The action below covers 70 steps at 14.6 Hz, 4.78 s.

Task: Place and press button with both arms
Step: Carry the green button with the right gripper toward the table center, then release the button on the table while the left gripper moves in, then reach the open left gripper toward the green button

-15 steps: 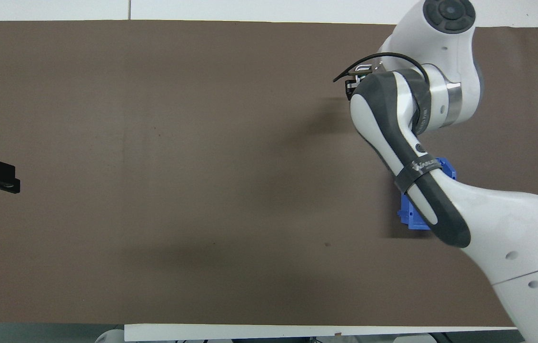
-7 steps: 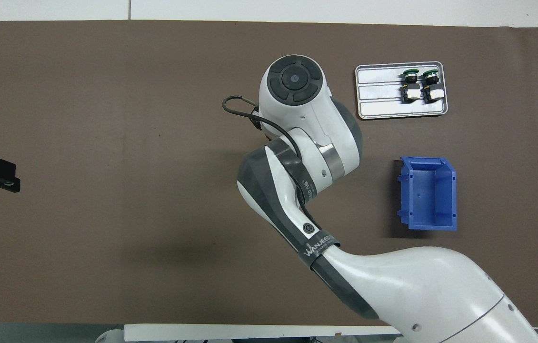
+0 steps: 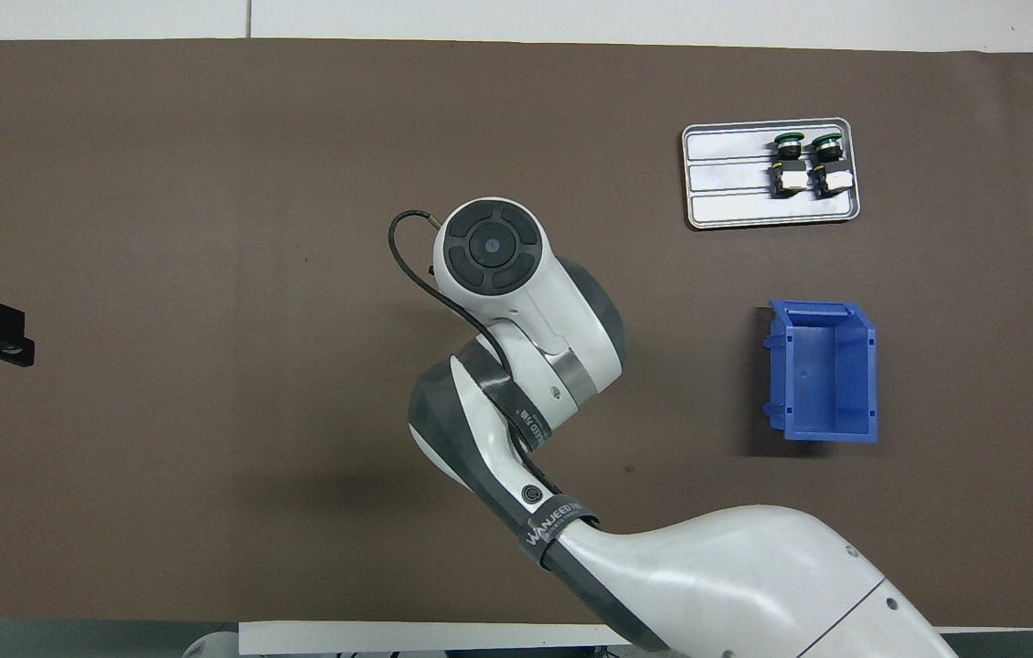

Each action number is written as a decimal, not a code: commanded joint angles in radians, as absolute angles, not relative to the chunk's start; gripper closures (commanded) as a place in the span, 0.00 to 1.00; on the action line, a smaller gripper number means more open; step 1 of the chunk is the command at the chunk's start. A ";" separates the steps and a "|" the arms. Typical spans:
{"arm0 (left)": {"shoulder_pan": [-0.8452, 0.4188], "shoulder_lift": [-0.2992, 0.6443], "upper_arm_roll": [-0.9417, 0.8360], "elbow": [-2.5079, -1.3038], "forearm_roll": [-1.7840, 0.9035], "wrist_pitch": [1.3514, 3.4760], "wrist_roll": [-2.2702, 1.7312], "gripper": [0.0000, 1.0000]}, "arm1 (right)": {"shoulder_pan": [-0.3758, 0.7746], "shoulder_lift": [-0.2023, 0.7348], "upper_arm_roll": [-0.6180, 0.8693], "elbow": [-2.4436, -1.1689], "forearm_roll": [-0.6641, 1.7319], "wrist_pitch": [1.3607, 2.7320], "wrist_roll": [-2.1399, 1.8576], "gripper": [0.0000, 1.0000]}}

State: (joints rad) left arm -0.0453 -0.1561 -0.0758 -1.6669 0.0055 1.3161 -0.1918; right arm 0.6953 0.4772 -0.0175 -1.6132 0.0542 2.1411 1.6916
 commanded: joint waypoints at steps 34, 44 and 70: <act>-0.497 -0.074 -0.101 -1.891 -0.147 1.713 -1.636 0.00 | -0.115 -0.015 -0.028 -1.523 0.043 1.389 0.005 0.00; -0.606 0.086 -0.103 -1.913 -0.184 2.001 -1.972 0.01 | -0.034 0.028 -0.018 -1.531 0.025 1.448 -0.026 0.00; -0.695 0.385 -0.095 -1.901 -0.084 2.287 -2.313 0.33 | -0.035 -0.011 -0.018 -1.586 0.041 1.434 -0.032 0.00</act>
State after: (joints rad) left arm -0.6792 0.3832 -0.1102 -1.8831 -0.1009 2.2489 -2.2884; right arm -0.0227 0.0147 -0.0241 -1.5571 0.0353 1.4344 -0.0093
